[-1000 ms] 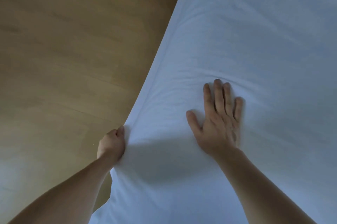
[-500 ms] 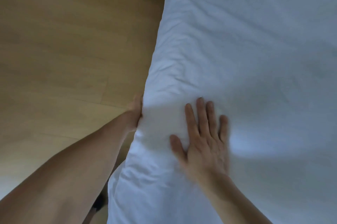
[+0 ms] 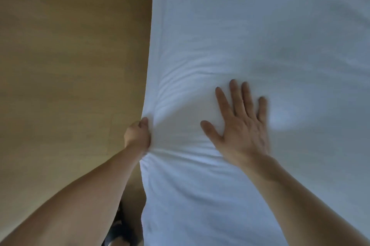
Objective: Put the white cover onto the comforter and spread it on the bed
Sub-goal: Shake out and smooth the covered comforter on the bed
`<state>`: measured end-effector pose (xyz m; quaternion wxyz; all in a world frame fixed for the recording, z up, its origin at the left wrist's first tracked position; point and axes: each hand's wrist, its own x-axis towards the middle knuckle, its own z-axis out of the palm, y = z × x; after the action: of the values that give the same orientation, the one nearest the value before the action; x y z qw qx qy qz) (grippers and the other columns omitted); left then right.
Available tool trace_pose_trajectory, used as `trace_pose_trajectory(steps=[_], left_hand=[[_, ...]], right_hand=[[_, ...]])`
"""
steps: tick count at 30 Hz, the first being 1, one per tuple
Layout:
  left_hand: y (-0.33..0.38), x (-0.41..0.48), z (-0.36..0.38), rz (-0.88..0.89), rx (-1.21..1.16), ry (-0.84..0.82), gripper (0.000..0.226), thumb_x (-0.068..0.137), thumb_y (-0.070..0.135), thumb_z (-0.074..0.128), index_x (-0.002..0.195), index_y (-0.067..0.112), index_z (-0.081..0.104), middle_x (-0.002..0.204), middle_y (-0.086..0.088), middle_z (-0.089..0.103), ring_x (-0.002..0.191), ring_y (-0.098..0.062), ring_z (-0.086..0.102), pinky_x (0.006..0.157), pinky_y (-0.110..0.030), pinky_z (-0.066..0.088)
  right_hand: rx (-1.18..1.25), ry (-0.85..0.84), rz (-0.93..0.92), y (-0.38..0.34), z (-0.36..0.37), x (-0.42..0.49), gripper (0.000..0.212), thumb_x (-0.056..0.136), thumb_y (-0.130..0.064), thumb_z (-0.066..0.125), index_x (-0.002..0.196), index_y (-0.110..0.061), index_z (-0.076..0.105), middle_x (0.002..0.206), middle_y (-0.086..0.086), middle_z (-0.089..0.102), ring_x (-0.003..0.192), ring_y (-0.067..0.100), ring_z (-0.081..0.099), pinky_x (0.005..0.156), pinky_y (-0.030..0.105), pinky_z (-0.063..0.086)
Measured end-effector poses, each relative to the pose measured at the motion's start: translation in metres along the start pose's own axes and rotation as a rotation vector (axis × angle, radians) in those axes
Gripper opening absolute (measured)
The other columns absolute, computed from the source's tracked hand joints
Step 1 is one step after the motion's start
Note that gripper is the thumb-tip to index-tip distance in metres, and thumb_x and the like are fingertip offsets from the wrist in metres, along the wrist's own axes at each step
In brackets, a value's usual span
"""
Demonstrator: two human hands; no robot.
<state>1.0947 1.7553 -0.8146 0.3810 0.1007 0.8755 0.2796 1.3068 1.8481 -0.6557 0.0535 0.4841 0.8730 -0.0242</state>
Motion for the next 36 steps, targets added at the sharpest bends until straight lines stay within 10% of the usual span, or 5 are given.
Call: trace_pose_trajectory(steps=[8,14,21,29,36], left_hand=[[0.013,0.029,0.012,-0.012,0.133,-0.278,0.048,0.105,0.04,0.037,0.117,0.004,0.065,0.111,-0.019,0.065,0.1,-0.035,0.061,0.087,-0.037,0.047],[0.063,0.048,-0.017,-0.272,-0.164,-0.572,0.033,0.097,0.033,0.042,0.09,0.011,0.065,0.084,-0.007,0.065,0.069,-0.022,0.054,0.065,-0.031,0.047],[0.154,0.081,-0.01,-0.26,-0.297,-0.663,0.039,0.097,0.052,0.036,0.107,0.019,0.055,0.103,-0.008,0.069,0.099,-0.027,0.063,0.102,-0.041,0.042],[0.224,0.149,0.025,-0.323,-0.568,-0.542,0.042,0.093,0.054,0.048,0.105,0.018,0.065,0.103,-0.009,0.071,0.096,-0.025,0.068,0.095,-0.044,0.054],[0.211,0.19,0.02,-0.209,-0.179,-0.015,0.039,0.102,0.033,0.042,0.119,0.004,0.063,0.108,-0.016,0.063,0.09,-0.03,0.053,0.078,-0.033,0.038]], right_hand=[[-0.012,0.053,-0.007,0.0,0.015,0.005,0.08,0.087,-0.063,0.041,0.156,-0.024,0.028,0.166,0.007,0.011,0.154,0.029,0.006,0.118,0.062,0.012],[0.003,0.008,0.019,-0.002,0.009,0.008,0.083,0.087,-0.065,0.04,0.157,-0.024,0.024,0.167,0.009,0.01,0.154,0.028,0.005,0.118,0.063,0.013],[0.041,-0.02,0.109,-0.009,-0.011,0.116,0.084,0.089,-0.075,0.015,0.158,-0.031,-0.002,0.166,-0.001,-0.014,0.152,0.018,-0.017,0.122,0.053,-0.004],[0.084,-0.025,0.163,0.015,-0.032,0.246,0.084,0.084,-0.075,0.004,0.158,-0.035,-0.003,0.166,-0.004,-0.016,0.151,0.015,-0.019,0.122,0.048,-0.01],[0.049,-0.04,0.054,0.005,-0.027,0.282,0.08,0.091,-0.071,0.015,0.159,-0.03,0.004,0.166,-0.001,-0.011,0.152,0.02,-0.017,0.121,0.055,-0.005]])
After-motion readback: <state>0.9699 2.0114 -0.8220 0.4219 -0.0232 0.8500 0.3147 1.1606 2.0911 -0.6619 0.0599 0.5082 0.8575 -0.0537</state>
